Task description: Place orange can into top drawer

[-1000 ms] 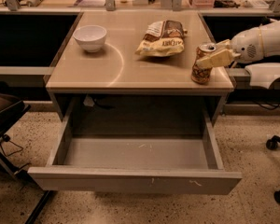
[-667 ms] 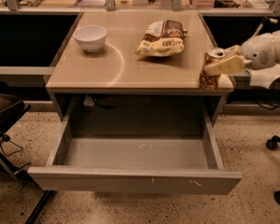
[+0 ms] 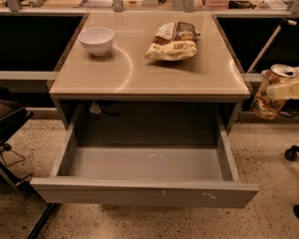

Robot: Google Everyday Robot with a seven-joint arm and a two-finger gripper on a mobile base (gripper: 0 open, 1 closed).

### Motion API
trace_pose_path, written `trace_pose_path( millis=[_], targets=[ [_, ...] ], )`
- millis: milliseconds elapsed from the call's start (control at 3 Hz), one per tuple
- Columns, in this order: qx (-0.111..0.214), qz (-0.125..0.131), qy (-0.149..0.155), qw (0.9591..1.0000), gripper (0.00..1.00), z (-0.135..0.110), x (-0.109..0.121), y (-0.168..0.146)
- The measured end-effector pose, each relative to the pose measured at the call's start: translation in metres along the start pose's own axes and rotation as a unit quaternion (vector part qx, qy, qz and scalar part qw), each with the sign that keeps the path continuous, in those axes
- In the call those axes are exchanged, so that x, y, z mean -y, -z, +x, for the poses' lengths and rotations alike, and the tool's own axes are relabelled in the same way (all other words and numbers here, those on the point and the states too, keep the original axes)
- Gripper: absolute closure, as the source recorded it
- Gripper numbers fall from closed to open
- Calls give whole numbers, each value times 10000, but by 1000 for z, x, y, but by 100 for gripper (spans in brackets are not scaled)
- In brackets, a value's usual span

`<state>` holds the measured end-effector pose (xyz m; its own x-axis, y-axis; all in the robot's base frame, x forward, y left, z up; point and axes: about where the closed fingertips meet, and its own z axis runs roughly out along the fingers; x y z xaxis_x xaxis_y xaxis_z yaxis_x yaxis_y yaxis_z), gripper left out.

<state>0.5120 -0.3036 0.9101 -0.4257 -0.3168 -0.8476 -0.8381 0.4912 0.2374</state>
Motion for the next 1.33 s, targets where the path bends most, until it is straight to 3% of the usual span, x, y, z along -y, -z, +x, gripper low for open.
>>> trace_pose_path(
  millis=[667, 1000, 1333],
  targets=[
    [-95, -7, 36, 9999, 100, 14, -12, -12],
    [-59, 191, 756, 9969, 100, 10, -65, -21],
    [-31, 50, 1201, 9927, 100, 17, -98, -79]
  ],
)
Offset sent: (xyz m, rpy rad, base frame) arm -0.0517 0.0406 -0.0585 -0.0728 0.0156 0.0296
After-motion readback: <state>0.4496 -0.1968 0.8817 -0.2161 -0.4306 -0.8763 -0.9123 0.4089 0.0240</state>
